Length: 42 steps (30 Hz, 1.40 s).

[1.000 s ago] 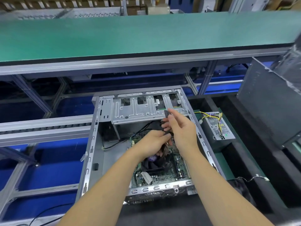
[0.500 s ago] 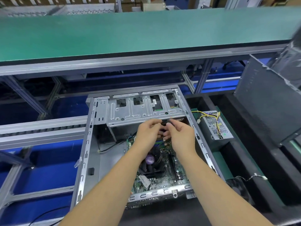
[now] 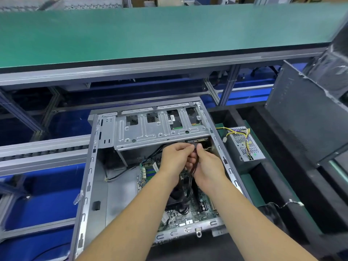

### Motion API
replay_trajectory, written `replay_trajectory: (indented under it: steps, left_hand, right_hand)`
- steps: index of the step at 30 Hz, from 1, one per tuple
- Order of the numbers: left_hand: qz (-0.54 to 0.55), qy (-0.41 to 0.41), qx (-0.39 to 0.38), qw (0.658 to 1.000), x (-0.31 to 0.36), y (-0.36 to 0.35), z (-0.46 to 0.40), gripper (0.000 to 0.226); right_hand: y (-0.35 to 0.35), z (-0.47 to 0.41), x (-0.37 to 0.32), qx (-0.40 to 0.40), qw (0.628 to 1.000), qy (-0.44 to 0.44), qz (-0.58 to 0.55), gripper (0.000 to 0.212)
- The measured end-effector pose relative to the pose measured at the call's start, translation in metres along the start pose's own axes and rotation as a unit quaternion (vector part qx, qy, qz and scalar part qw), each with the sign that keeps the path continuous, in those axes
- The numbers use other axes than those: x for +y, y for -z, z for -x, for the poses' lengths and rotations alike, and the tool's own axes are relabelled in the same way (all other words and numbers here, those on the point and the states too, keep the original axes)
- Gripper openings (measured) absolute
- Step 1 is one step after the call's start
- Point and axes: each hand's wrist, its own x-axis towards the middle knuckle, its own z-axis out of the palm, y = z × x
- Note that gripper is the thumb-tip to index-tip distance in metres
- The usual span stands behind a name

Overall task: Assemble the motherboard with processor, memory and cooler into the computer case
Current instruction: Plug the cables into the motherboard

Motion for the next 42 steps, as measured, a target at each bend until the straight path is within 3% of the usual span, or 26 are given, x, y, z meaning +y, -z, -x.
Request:
replay_trajectory:
  steps: [4, 7, 20, 26, 31, 36, 42]
  left_hand:
    - [0.064, 0.014, 0.027, 0.997, -0.001, -0.002, -0.001, 0.007]
    - [0.102, 0.035, 0.031, 0.994, -0.004, -0.003, -0.003, 0.007]
    - [0.091, 0.08, -0.013, 0.993, -0.011, -0.001, 0.0, 0.013]
    - [0.086, 0.064, 0.028, 0.994, -0.01, -0.009, -0.002, 0.006]
    - [0.086, 0.083, 0.016, 0.993, -0.012, -0.016, -0.002, 0.011]
    - [0.087, 0.087, 0.026, 0.992, -0.015, -0.021, -0.002, 0.009]
    - [0.113, 0.097, 0.017, 0.989, -0.015, -0.022, -0.001, 0.009]
  right_hand:
    - [0.001, 0.002, -0.003, -0.048, 0.998, -0.02, -0.04, 0.021]
    - [0.004, 0.003, -0.005, -0.072, 0.997, -0.004, -0.004, 0.024]
    - [0.004, -0.005, -0.001, 0.054, 0.997, -0.028, 0.038, 0.025]
    - [0.006, 0.0, 0.0, 0.026, 0.997, 0.002, 0.067, 0.012]
    - [0.007, -0.004, 0.004, 0.084, 0.991, 0.023, 0.106, 0.03]
    - [0.009, -0.008, 0.004, 0.102, 0.987, 0.032, 0.124, 0.017]
    - [0.004, -0.009, 0.003, 0.118, 0.982, 0.038, 0.145, 0.016]
